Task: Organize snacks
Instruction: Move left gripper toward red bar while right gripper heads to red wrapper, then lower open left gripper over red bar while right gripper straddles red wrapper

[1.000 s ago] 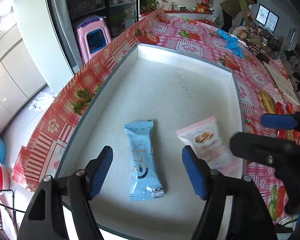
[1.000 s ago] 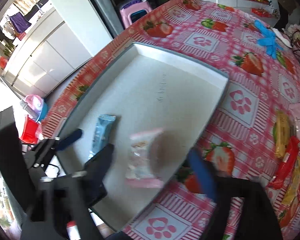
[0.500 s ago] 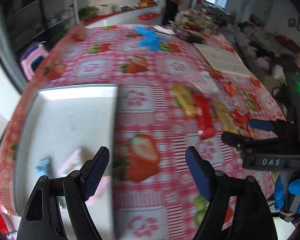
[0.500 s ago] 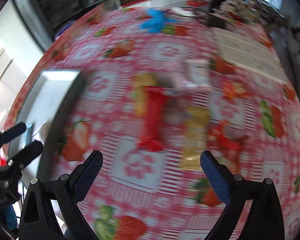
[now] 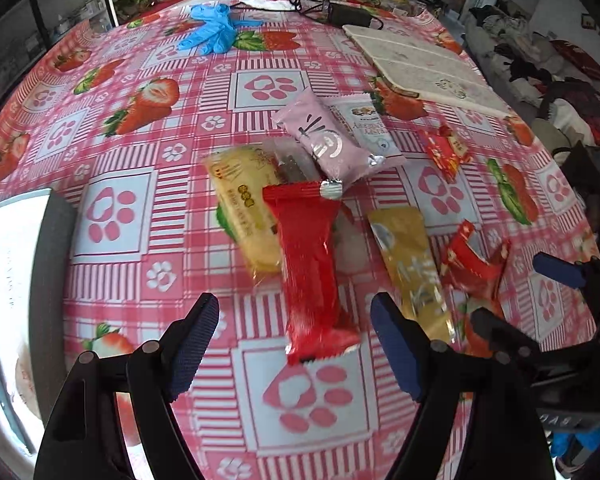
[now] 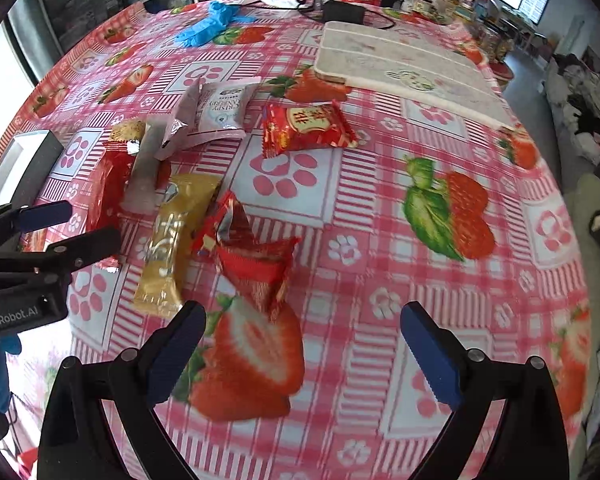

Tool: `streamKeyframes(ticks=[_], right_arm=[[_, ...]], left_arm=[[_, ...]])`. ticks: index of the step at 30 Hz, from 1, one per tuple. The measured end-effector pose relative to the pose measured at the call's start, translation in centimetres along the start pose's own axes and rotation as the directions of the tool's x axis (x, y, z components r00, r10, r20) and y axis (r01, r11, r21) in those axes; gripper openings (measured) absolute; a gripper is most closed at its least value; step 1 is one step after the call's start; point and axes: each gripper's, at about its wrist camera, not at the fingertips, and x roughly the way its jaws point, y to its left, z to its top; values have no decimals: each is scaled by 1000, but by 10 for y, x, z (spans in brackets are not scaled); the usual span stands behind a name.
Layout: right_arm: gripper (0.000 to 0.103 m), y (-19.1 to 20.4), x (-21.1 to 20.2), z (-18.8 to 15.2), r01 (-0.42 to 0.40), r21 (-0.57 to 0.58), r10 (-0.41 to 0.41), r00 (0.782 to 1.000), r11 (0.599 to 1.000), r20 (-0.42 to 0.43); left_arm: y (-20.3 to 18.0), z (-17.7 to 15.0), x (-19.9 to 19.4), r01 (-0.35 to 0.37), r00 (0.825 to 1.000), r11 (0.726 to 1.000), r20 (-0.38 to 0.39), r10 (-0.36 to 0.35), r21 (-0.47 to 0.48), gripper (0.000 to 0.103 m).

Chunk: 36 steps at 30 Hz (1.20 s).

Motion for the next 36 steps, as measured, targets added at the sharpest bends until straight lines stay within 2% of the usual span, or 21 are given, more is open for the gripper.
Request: streamKeyframes(ticks=[2, 3, 4, 5, 6, 7, 8, 9, 11, 15, 19, 20, 22, 23, 24, 25, 28, 30, 36], right_arm=[[98, 3, 10, 8, -8, -10, 8, 1000, 1000, 2], [98, 3, 12, 11, -10, -10, 10, 1000, 1000, 4], [92, 4, 14, 14, -18, -9, 18, 1000, 1000, 11], [75, 6, 15, 16, -28, -12, 28, 1000, 1000, 14], [67, 7, 16, 17, -38, -15, 38, 999, 999, 9], [63, 10, 15, 19, -37, -19, 38, 999, 999, 17], [47, 12, 15, 20, -38, -23, 39, 999, 999, 18], [39, 15, 14, 21, -52, -28, 53, 998, 998, 20], [36, 19, 12, 21, -51, -19, 51, 998, 999, 19], [35, 15, 7, 6, -57, 51, 57, 998, 997, -2], [35, 5, -8, -28, -84, 144, 89, 995, 986, -32], [35, 3, -11, -37, -95, 155, 102, 994, 983, -37], [37, 4, -20, -55, -108, 159, 117, 992, 981, -47], [57, 3, -23, -63, -110, 164, 119, 992, 980, -48], [73, 1, -28, -69, -99, 176, 108, 993, 979, -43], [96, -2, -32, -73, -82, 186, 90, 996, 979, -31], [97, -9, -43, -74, -27, 208, 25, 1000, 978, 11], [97, -13, -41, -66, -30, 223, 26, 999, 974, 20], [97, -10, -18, -30, 23, 159, -23, 1000, 987, -3]], left_arm=[[0, 3, 5, -31, 1000, 999, -2, 31, -12, 71], [-1, 3, 5, -44, 999, 999, 9, 44, -8, 60], [-2, 4, 5, -53, 999, 999, 13, 53, -3, 55], [-2, 5, 5, -68, 998, 998, 19, 68, 4, 43], [-1, 5, 5, -72, 997, 997, 24, 72, 7, 32], [0, 5, 4, -73, 997, 997, 27, 73, 7, 29], [2, 4, 4, -69, 997, 998, 30, 68, 3, 26], [6, 2, 3, -60, 998, 998, 32, 60, -7, 24], [12, -7, -1, -58, 998, 998, 33, 59, -21, 24], [23, -43, -17, -71, 996, 997, 42, 72, -36, 24], [28, -83, -33, -59, 997, 997, 43, 61, -41, 25], [28, -92, -37, -56, 997, 998, 44, 57, -30, 30], [27, -98, -42, -64, 997, 998, 53, 64, -6, 56], [28, -99, -45, -75, 995, 997, 72, 74, 9, 76], [28, -98, -50, -97, 990, 995, 107, 94, 23, 82], [29, -97, -53, -114, 986, 993, 126, 110, 30, 82], [32, -87, -52, -111, 986, 993, 132, 105, 45, 82], [34, -82, -46, -105, 988, 994, 115, 101, 29, 82], [27, -82, -28, -124, 986, 992, 114, 120, 25, 82]])
